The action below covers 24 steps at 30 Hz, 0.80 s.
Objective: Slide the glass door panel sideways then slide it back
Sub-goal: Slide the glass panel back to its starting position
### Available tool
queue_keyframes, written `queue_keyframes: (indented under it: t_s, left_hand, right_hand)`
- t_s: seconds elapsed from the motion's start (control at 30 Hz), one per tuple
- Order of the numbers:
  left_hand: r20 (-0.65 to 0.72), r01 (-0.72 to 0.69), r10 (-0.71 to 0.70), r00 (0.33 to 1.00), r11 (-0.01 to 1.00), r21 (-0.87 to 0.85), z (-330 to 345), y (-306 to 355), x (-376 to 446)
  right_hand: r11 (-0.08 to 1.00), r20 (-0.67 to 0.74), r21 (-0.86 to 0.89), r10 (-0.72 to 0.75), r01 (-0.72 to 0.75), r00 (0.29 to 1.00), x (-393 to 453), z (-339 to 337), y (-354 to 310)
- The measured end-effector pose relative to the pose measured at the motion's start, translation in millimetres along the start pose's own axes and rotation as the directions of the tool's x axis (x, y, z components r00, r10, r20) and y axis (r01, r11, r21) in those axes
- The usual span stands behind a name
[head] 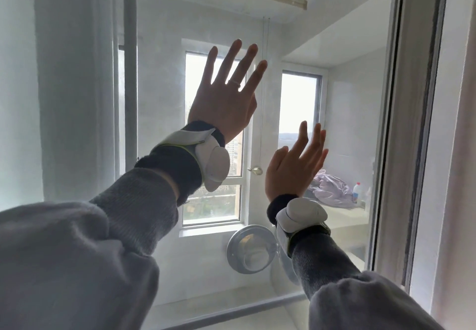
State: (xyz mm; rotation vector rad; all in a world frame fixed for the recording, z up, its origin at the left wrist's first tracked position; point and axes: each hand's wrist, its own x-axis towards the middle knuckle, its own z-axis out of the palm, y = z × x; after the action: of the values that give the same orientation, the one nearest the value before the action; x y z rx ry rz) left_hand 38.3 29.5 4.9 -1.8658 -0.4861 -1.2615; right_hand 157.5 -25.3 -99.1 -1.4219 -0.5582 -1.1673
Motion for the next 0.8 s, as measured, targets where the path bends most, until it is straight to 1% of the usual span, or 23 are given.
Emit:
queue_keyframes:
  t_s: [0.33,0.8]
  left_hand:
    - [0.019,0.015,-0.015,1.0,1.0,0.013,5,26,13]
    - [-0.037,0.012,-0.01,0.999,0.999,0.032,16,75,35]
  right_hand:
    - [1.0,0.036,0.013,0.013,-0.013,0.999,14,-6,24]
    - [0.999,0.013,0.031,0.014,-0.014,1.0,39,-9,70]
